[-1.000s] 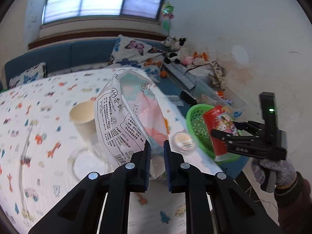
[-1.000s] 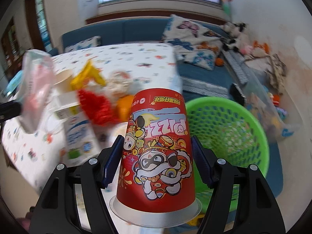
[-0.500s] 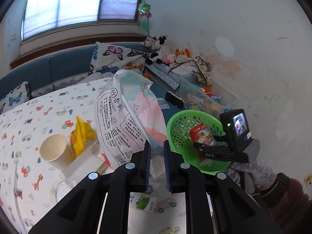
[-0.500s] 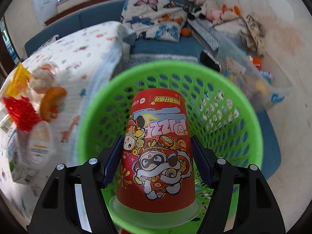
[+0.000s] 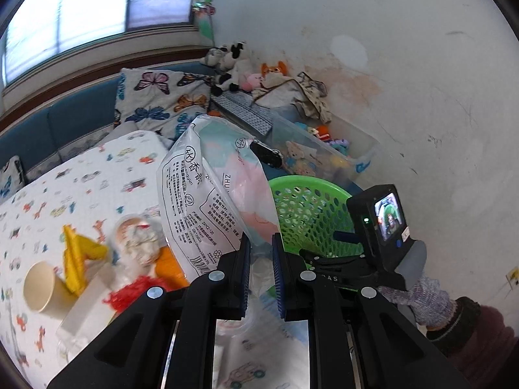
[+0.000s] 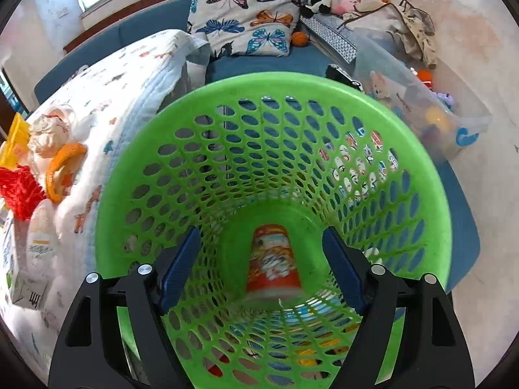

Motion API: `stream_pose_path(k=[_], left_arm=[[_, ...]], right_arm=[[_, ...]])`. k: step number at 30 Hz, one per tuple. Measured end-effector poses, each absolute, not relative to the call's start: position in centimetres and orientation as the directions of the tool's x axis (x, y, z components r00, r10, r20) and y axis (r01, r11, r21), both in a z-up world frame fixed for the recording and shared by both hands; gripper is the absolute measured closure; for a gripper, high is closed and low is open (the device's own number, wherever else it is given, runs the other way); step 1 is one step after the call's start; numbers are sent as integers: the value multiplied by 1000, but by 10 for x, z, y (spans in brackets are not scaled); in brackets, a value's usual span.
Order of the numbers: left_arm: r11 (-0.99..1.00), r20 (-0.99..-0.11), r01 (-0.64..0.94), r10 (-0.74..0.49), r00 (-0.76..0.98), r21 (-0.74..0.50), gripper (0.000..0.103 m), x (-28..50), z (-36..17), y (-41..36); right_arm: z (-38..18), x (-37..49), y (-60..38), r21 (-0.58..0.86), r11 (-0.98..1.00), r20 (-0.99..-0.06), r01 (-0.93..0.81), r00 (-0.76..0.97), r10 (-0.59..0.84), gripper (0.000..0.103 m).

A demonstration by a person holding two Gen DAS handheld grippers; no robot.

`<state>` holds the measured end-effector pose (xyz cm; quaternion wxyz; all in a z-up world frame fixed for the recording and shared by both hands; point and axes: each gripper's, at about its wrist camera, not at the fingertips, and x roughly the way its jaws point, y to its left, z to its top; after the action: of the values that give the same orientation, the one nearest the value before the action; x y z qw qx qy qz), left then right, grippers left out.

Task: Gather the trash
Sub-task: 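Carry the red cup into the green basket and release it while the left gripper grasps the clear plastic bag, then drop the clear plastic bag into the green basket with the left gripper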

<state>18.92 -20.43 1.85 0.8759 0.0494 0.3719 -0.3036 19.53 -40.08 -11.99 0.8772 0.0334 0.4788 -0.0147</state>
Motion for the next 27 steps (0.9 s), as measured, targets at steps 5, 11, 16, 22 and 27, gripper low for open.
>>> stream_pose_path(k=[5,11,16,22,27], left_arm=[[790,-707,597,-502,499,-140,90,197,7,-230],[763,-739,630,-509,442,-148,90,203,-11,-261],[757,-769,634,-497,402,-158,89,207,-28,-276],[734,-785,661,-498,368,-156,84,200,-42,-283],[732,-774,664,-506,381,-151,60,194,-43,-276]], right_arm=[[-94,171,-410,-3,998,-810,56,585,-35,25],[-74,140,-424,-24,997,-782,68,621,-61,23],[-67,120,-431,-12,996,-770,86,635,-64,23],[-65,114,-429,-1,996,-762,84,645,-55,23],[-63,112,-422,14,997,-756,78,654,-41,23]])
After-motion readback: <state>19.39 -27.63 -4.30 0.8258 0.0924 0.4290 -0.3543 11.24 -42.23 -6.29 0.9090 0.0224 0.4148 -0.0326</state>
